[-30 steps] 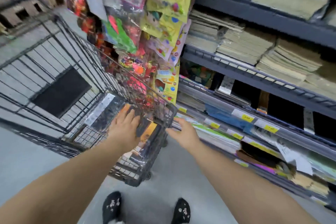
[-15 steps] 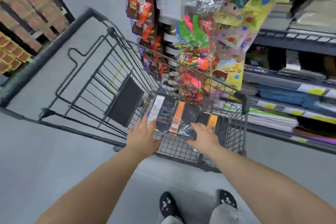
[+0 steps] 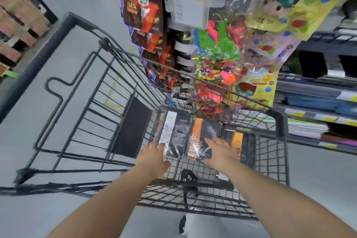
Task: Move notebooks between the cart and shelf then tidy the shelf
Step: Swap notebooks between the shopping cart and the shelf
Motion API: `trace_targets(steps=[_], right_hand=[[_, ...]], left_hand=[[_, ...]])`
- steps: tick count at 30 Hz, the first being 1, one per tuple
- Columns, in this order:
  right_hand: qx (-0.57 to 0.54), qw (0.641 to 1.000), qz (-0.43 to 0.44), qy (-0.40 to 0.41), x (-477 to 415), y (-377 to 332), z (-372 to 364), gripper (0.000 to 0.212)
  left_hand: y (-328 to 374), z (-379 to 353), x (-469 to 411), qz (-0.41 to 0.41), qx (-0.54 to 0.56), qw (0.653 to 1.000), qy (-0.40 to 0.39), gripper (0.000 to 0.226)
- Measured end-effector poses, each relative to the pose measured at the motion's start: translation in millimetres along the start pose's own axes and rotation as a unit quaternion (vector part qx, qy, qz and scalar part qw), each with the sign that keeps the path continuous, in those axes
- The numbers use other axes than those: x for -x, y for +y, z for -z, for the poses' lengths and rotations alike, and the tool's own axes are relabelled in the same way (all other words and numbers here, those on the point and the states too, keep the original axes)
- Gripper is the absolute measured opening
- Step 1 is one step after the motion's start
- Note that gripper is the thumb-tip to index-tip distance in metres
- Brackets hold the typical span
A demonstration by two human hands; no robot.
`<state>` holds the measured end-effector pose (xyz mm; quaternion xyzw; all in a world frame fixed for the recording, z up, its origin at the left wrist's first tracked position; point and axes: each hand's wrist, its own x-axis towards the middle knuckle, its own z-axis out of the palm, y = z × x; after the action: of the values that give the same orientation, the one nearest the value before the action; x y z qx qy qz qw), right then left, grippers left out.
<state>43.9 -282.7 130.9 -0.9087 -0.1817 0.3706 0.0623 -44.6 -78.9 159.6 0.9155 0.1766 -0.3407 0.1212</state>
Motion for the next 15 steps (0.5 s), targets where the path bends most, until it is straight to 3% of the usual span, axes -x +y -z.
trace_targets(steps=[7, 13, 15], right_hand=[[-0.060, 0.998, -0.005, -0.018, -67.6, -25.9, 0.1, 0.079], [-0.066, 0.998, 0.004, 0.010, -110.6, -30.7, -27.3, 0.076], [-0.081, 0.996, 0.001, 0.032, -117.4, -30.4, -38.5, 0.074]], left_hand=[[-8.6, 10.2, -86.5, 0.048, 0.186, 0.981, -0.030, 0.054], [-28.8, -29.6, -145.0, 0.117, 0.204, 0.970, -0.059, 0.053], [-32.7, -46.2, -163.0, 0.136, 0.209, 0.966, -0.064, 0.062]])
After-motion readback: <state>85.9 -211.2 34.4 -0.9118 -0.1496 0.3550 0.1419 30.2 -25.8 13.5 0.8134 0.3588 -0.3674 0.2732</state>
